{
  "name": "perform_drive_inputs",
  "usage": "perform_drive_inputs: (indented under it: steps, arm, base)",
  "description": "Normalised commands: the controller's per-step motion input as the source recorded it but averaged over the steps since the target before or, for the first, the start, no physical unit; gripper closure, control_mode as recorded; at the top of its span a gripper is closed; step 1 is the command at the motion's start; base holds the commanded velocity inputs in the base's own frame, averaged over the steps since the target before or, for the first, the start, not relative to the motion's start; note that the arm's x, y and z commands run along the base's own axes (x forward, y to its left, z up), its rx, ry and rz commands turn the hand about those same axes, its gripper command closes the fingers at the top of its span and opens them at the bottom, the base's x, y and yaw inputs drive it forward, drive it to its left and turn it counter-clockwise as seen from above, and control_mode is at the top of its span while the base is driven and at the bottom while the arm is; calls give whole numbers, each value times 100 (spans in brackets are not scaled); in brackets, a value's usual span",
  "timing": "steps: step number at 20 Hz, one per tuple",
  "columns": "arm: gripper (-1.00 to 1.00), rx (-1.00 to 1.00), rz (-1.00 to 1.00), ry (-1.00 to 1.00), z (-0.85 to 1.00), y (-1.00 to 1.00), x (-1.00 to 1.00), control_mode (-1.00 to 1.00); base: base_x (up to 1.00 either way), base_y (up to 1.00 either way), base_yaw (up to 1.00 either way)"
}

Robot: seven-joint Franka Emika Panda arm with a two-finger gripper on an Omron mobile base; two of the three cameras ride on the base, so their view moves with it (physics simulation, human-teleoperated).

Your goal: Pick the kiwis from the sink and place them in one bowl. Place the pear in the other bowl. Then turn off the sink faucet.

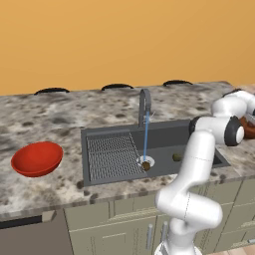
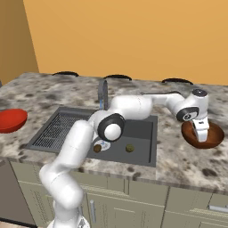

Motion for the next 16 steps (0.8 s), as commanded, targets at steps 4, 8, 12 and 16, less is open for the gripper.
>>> perform_drive_inputs:
  steps: [4,8,12,16]
  arm:
    - [-100,0,0,-10,-23,0,1,-100]
    - [-100,0,1,-3,7,0,0,-100]
    - [-100,0,1,0,4,0,0,-100]
    - [-100,0,0,-2,21,10,0,-100]
  base:
    - [0,0,0]
    - [0,0,0]
    - [0,0,0]
    - [0,0,0]
